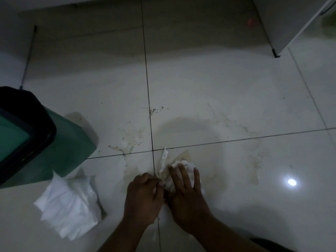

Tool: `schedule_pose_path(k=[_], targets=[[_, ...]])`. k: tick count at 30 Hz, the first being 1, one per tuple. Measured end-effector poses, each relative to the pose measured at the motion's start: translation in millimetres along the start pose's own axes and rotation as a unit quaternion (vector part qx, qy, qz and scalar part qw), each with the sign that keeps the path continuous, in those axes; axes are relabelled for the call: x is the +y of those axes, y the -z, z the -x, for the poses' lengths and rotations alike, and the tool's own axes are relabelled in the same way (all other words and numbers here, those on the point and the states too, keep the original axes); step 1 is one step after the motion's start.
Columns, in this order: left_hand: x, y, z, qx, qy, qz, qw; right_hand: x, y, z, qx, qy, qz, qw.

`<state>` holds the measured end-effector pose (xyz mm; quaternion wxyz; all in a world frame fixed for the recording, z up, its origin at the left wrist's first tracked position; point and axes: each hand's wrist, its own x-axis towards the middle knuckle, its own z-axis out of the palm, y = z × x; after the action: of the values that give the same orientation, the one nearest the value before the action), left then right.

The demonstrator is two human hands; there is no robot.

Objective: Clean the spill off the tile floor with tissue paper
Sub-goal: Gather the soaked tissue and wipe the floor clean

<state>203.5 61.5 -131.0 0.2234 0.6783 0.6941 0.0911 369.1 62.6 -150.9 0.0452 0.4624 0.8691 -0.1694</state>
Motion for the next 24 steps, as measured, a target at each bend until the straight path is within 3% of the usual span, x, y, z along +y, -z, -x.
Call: schedule_pose_path(k=[3,7,12,18,24], targets=[[2.5,7.5,-8.9,-0.028,-0.032,0.001,0.999,17.2,6.4,-0.1,-0.013,0.033,0.020,0.999],[-4.8,9.0,-15.5,-0.044,-0.005,0.007,0.999,18.4,20.9,4.3,-0.027,0.016,-0.025,0.999],[-12.4,6.8,-18.5,-0.078,-0.015,-0.070,0.994,-4.0,22.5,9.8,-0.012,0.011,-0.062,0.998],[-11.9,10.8,-22.0,-0.146,-0.100,-0.079,0.981,5.6,14.4,13.3,-0.033,0.010,-0.027,0.999],[11.1,5.9,-16.5,-0.100,-0.160,-0.085,0.978,41.5,32.6,5.0,-0.015,-0.054,-0.040,0.998]])
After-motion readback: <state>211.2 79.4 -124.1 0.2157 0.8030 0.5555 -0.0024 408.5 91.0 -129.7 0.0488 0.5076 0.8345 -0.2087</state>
